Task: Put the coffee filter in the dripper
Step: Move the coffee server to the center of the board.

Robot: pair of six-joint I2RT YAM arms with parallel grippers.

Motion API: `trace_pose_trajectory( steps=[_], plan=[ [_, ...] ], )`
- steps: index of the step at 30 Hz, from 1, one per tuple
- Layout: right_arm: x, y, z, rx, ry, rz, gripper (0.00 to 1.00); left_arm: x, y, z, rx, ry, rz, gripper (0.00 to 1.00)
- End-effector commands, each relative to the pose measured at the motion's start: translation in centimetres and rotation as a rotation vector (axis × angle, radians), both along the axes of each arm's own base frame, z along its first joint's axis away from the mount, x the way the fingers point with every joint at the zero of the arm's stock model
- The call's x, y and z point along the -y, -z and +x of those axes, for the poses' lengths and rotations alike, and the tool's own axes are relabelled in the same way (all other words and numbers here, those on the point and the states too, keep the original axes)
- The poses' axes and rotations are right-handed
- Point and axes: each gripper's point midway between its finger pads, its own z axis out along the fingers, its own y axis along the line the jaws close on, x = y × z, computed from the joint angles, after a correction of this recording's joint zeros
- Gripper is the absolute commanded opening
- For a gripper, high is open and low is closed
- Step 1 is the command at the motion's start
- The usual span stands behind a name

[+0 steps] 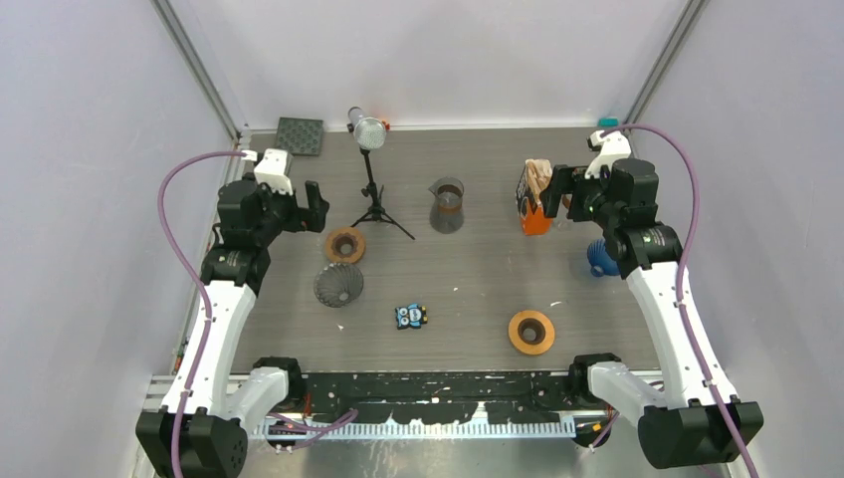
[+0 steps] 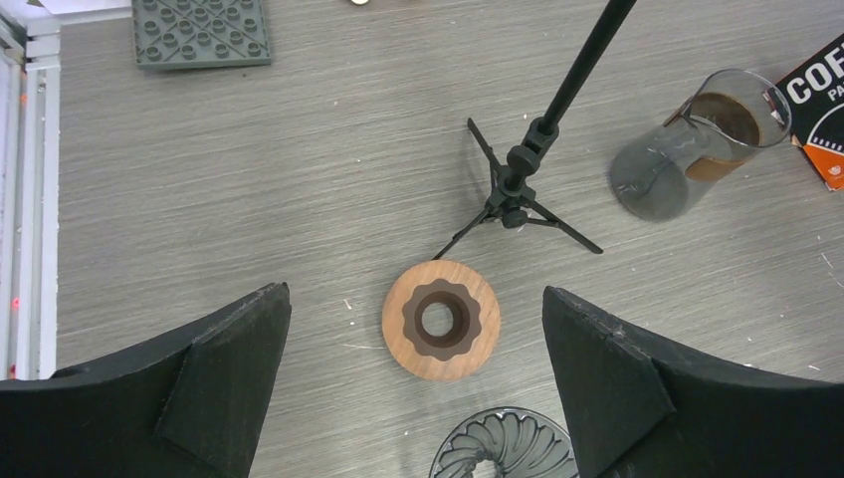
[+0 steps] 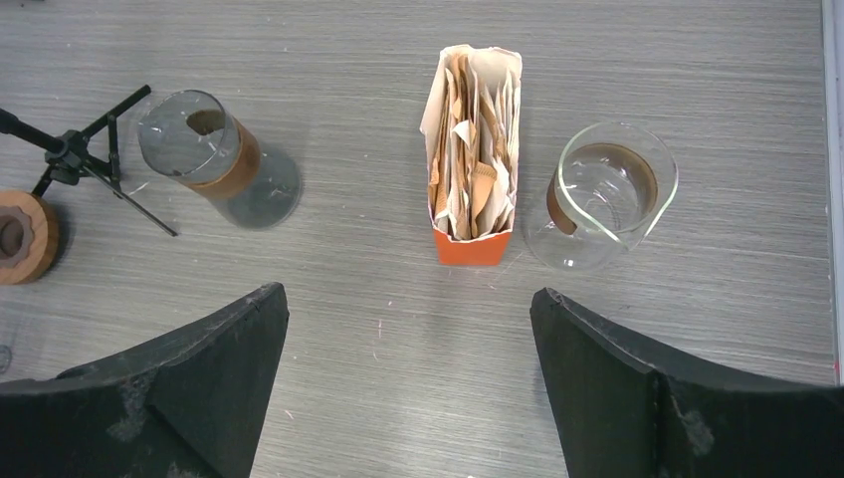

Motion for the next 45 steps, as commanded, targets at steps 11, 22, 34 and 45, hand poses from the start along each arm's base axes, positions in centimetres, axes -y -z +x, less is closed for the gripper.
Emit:
trace_pose_trajectory(
  steps=[11, 22, 34, 45],
  plan=[
    [-0.6, -1.9, -0.7, 0.100, -0.079, -0.042, 0.96, 0.0, -0.5, -0.2, 0.028, 0.032, 0.016, 1.00],
    [-1.8, 1.0, -0.2, 0.008, -0.168, -0.105, 0.96, 1.2, 0.1, -1.0, -0.007, 0.149, 0.036, 1.00],
    [-13.3, 5.0, 3.4, -0.117, -0.572, -0.344, 0.87, -0.4, 1.2, -0.4, -0.038, 0.107, 0.018, 1.00],
    [-20.2, 7.1, 7.0, -0.159, -0.850, -0.426, 0.79, -0.9, 2.5, 0.2, -0.092, 0.095, 0.005, 1.00]
  ],
)
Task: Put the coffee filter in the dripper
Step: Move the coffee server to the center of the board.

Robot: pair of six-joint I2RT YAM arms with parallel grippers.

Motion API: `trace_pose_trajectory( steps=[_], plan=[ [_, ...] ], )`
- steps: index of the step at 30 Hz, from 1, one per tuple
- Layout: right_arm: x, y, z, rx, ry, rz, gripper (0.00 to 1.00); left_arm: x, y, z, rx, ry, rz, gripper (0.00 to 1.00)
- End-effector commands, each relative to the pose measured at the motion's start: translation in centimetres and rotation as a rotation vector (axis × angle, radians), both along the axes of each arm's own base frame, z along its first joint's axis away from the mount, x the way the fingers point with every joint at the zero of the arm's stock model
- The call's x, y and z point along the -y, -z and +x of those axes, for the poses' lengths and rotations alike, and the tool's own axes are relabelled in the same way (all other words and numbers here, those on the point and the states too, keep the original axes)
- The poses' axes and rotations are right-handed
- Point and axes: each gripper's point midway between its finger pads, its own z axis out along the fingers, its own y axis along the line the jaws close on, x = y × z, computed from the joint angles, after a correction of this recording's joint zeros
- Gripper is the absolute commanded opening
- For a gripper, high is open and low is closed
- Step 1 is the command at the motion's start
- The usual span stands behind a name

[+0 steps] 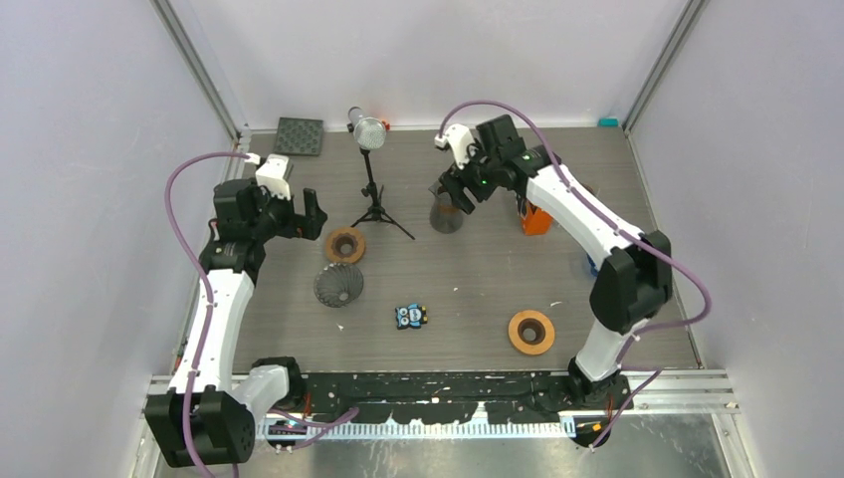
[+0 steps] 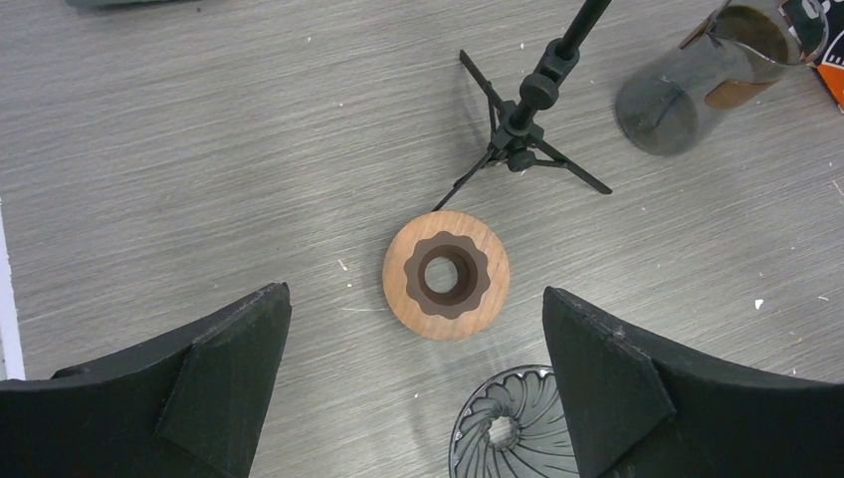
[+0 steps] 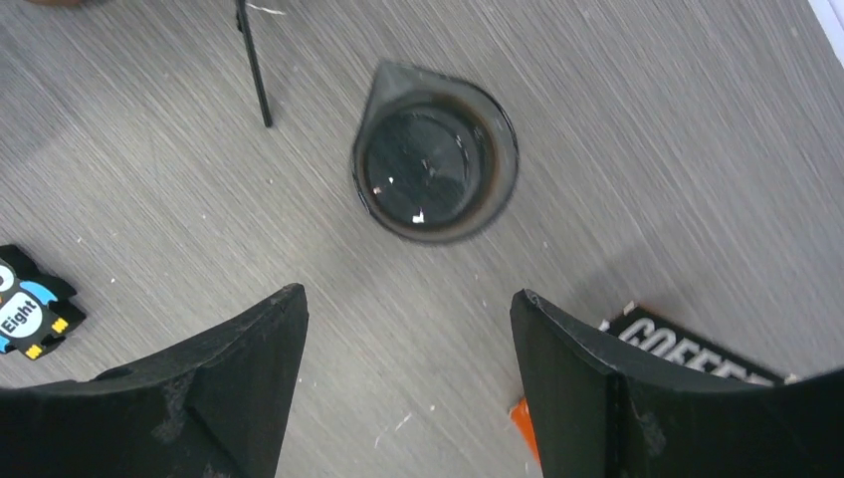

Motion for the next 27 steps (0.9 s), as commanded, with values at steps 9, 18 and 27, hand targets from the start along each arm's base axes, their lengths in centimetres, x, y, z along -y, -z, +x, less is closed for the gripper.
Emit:
trace_pose_trajectory(
  steps=[9, 18, 27],
  plan=[
    [-4.4, 1.5, 1.7, -0.041, -0.186, -0.074, 0.67, -0.1, -0.7, 0.5, 0.011, 0.011, -0.015, 1.00],
    [-4.7, 3.8, 2.5, -0.087, -0.224, -0.138, 0.55, -0.2, -0.5, 0.6, 0.002, 0.008, -0.018, 1.00],
    [-4.6, 5.5, 1.8, -0.121, -0.252, -0.188, 0.42, 0.0, -0.4, 0.6, 0.005, 0.018, -0.031, 1.00]
  ],
)
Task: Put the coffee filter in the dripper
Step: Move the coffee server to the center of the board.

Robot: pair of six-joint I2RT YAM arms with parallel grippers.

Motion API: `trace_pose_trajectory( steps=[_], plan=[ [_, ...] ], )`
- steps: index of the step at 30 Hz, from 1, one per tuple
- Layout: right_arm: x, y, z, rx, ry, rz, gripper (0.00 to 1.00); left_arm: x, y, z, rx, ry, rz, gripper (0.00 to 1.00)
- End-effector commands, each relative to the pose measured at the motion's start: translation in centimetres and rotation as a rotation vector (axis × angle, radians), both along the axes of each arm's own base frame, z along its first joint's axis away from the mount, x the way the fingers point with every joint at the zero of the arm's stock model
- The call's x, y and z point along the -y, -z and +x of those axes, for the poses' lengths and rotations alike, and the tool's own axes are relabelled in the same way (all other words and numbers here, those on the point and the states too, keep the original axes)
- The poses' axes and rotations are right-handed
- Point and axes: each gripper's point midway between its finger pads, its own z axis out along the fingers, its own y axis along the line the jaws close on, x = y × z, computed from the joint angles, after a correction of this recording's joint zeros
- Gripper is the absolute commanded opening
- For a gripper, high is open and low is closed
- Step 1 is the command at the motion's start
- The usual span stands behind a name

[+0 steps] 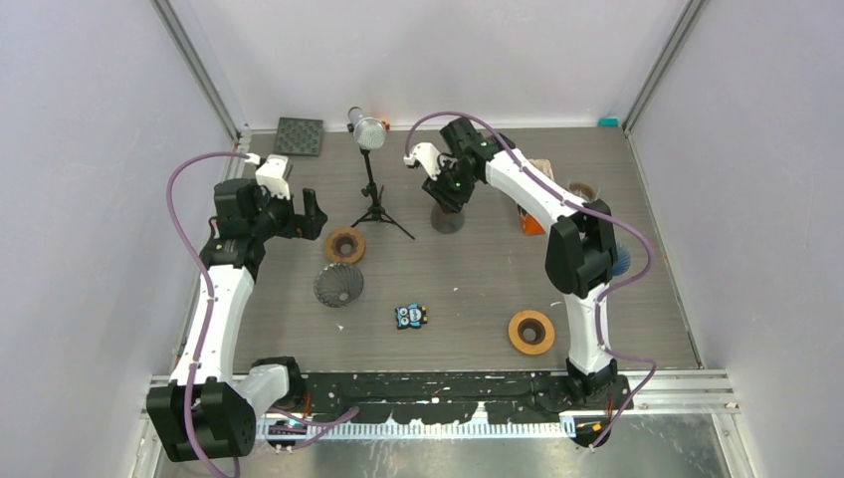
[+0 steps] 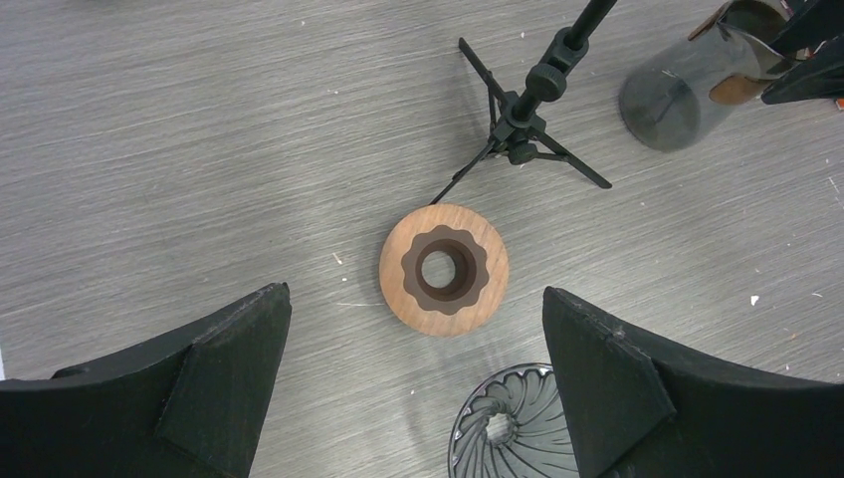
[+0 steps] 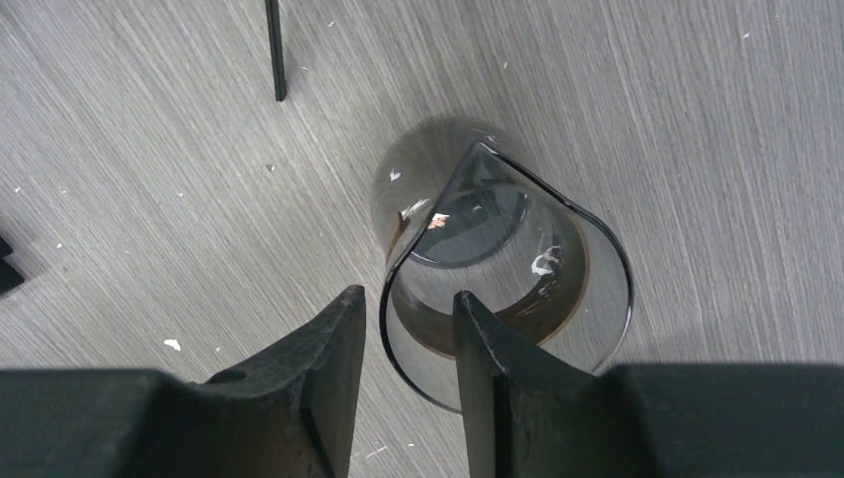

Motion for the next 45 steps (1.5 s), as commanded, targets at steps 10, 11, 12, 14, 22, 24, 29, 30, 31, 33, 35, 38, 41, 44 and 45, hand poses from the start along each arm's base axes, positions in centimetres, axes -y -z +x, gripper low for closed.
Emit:
trace_pose_trajectory(
  steps=[10, 11, 12, 14, 22, 24, 29, 30, 31, 33, 35, 38, 41, 44, 45],
  plan=[
    [-0.1, -2.1, -2.5, 0.002, -0.034, -0.008, 0.13, 0.4, -1.4, 0.3, 0.043, 0.022, -0.021, 1.00],
    [0.0, -2.2, -3.1, -0.005, -0.032, -0.009, 0.11, 0.4, -1.4, 0.2, 0.042, 0.024, -0.021, 1.00],
    [0.2, -2.2, -3.8, -0.014, -0.029, -0.009, 0.09, 0.4, -1.3, 0.2, 0.039, 0.026, -0.022, 1.00],
    [0.4, -2.3, -5.3, -0.030, -0.023, -0.004, 0.08, 0.6, -1.1, 0.2, 0.031, 0.033, -0.031, 1.00],
    [0.3, -2.2, -12.8, -0.035, -0.034, 0.023, 0.06, 0.9, -0.5, 0.4, 0.011, 0.044, -0.050, 1.00],
    [0.0, -2.0, -14.2, -0.015, -0.043, 0.020, 0.06, 0.9, -0.4, 0.4, 0.012, 0.039, -0.052, 1.00],
    [-0.8, -1.1, -15.8, 0.054, -0.045, 0.015, 0.07, 0.7, -0.5, 0.4, 0.022, 0.028, -0.050, 1.00],
    [-0.8, -1.0, -15.8, 0.062, -0.039, 0.010, 0.08, 0.7, -0.6, 0.4, 0.025, 0.026, -0.050, 1.00],
    [-0.7, -0.9, -15.9, 0.063, -0.035, 0.006, 0.11, 0.7, -0.7, 0.3, 0.027, 0.024, -0.050, 1.00],
    [-0.6, -1.0, -16.2, 0.049, -0.026, 0.005, 0.25, 0.7, -0.9, 0.2, 0.037, 0.024, -0.051, 1.00],
    [-0.4, -1.5, -16.6, 0.038, -0.022, 0.010, 0.58, 0.7, -1.1, 0.2, 0.046, 0.023, -0.049, 1.00],
    [0.5, -3.5, -16.6, 0.087, 0.010, 0.025, 0.77, 0.6, -1.1, 0.2, 0.049, 0.023, -0.050, 1.00],
    [2.1, -6.6, -15.9, 0.178, 0.063, 0.047, 0.79, 0.7, -1.2, 0.2, 0.055, 0.029, -0.052, 1.00],
    [5.3, -9.1, -14.9, 0.207, 0.170, 0.078, 0.79, 0.8, -1.3, 0.1, 0.060, 0.031, -0.053, 1.00],
    [6.7, -10.0, -14.3, 0.216, 0.226, 0.099, 0.79, 0.8, -1.4, 0.1, 0.062, 0.033, -0.053, 1.00]
  ],
)
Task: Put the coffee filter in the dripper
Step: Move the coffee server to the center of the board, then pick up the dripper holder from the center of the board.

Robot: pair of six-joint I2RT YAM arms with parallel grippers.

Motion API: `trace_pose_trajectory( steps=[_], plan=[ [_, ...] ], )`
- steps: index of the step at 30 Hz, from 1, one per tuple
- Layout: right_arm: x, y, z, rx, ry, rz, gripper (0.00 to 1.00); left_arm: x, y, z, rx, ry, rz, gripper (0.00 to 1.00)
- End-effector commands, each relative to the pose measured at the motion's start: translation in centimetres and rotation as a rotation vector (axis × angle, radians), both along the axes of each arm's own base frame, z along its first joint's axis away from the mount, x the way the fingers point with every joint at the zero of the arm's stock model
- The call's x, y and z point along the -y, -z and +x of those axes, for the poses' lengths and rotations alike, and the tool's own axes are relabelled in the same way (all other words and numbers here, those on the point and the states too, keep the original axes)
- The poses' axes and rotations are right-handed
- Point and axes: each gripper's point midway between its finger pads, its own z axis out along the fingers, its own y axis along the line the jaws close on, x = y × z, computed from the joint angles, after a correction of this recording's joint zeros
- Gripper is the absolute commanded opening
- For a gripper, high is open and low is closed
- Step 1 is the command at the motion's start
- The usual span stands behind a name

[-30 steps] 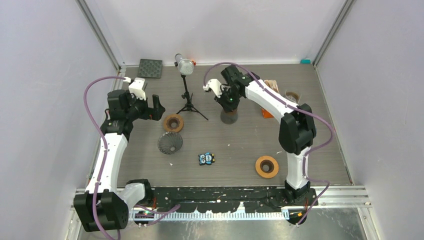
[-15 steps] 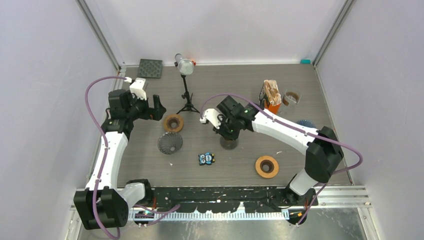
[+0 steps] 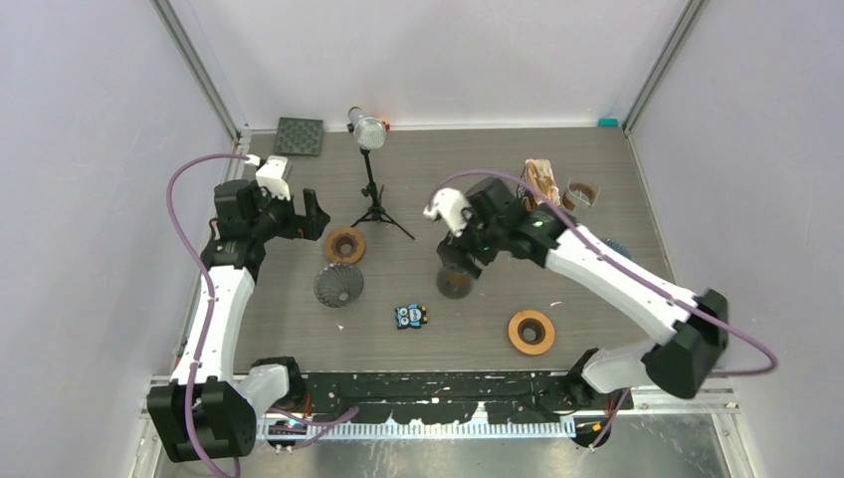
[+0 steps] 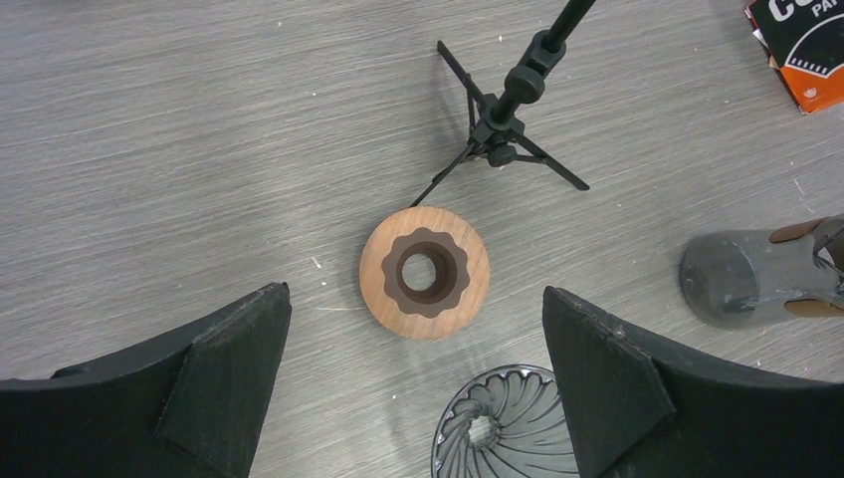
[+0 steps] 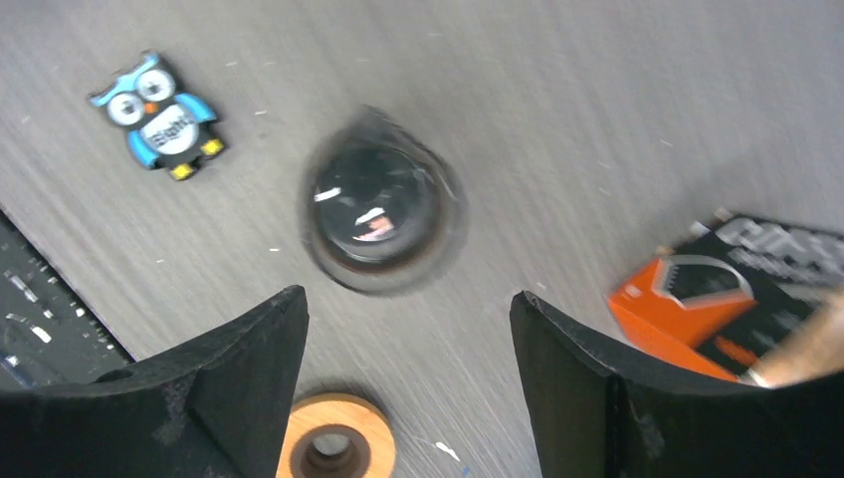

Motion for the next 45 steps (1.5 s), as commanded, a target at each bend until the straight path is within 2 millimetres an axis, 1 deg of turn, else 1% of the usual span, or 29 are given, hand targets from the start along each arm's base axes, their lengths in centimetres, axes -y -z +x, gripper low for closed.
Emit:
trace_pose_trajectory(
  steps=[1, 3, 4, 5, 8, 10, 12, 13, 15, 17, 19, 21, 24, 25, 27, 30, 34, 39, 45],
  plan=[
    [5.6, -5.4, 2.6, 0.087, 0.230, 0.110, 0.79, 0.1, -1.6, 0.1, 0.067, 0.013, -0.007, 1.00],
    [8.8, -6.2, 3.6, 0.084, 0.352, 0.138, 0.79, 0.2, -1.7, 0.1, 0.069, 0.016, -0.008, 1.00],
    [11.2, -6.5, 4.4, 0.090, 0.443, 0.142, 0.78, 0.2, -1.7, 0.2, 0.069, 0.018, -0.009, 1.00],
    [13.1, -6.6, 4.8, 0.090, 0.515, 0.144, 0.78, 0.3, -1.8, 0.2, 0.070, 0.020, -0.010, 1.00],
    [18.3, -6.3, 5.2, 0.073, 0.685, 0.139, 0.76, 0.3, -2.0, 0.1, 0.068, 0.023, -0.012, 1.00],
    [21.1, -5.8, 4.7, 0.054, 0.760, 0.120, 0.75, 0.3, -2.1, -0.1, 0.055, 0.022, -0.013, 1.00],
    [22.9, -4.9, 3.9, 0.018, 0.805, 0.095, 0.75, 0.3, -2.2, -0.2, 0.045, 0.024, -0.007, 1.00],
    [23.4, -4.5, 3.5, -0.002, 0.812, 0.085, 0.74, 0.3, -2.3, -0.3, 0.041, 0.027, -0.004, 1.00],
    [23.1, -3.9, 2.4, -0.036, 0.766, 0.078, 0.73, 0.4, -2.4, -0.4, 0.029, 0.041, 0.005, 1.00],
    [21.4, -3.4, 1.2, -0.095, 0.665, 0.118, 0.73, 0.5, -2.4, -0.5, 0.013, 0.065, 0.022, 1.00],
    [19.6, -3.1, 0.4, -0.144, 0.571, 0.172, 0.72, 0.5, -2.4, -0.8, 0.002, 0.085, 0.040, 1.00],
    [18.2, -2.4, -0.2, -0.181, 0.499, 0.187, 0.72, 0.7, -2.4, -1.3, 0.002, 0.122, 0.063, 1.00],
    [16.6, -0.3, -1.5, -0.208, 0.378, 0.107, 0.70, 1.0, -1.6, -2.2, -0.020, 0.161, 0.081, 1.00],
    [15.6, 1.0, -2.5, -0.223, 0.310, 0.064, 0.70, 1.0, -1.1, -2.5, -0.032, 0.168, 0.086, 1.00],
    [14.8, 3.2, -3.8, -0.232, 0.217, -0.017, 0.69, 0.9, -0.3, -2.9, -0.046, 0.171, 0.097, 1.00],
    [14.9, 6.1, -5.1, -0.256, 0.133, -0.116, 0.66, 0.6, 0.6, -3.3, -0.057, 0.160, 0.112, 1.00],
    [15.7, 9.2, -6.4, -0.308, 0.069, -0.185, 0.66, 0.5, 1.1, -3.4, -0.060, 0.153, 0.112, 1.00],
    [16.5, 11.7, -6.2, -0.300, 0.054, -0.237, 0.68, 0.7, 1.4, -3.3, -0.065, 0.152, 0.094, 1.00],
    [17.0, 14.0, -6.0, -0.310, 0.035, -0.283, 0.69, 0.8, 1.2, -3.3, -0.061, 0.150, 0.088, 1.00]
  ],
)
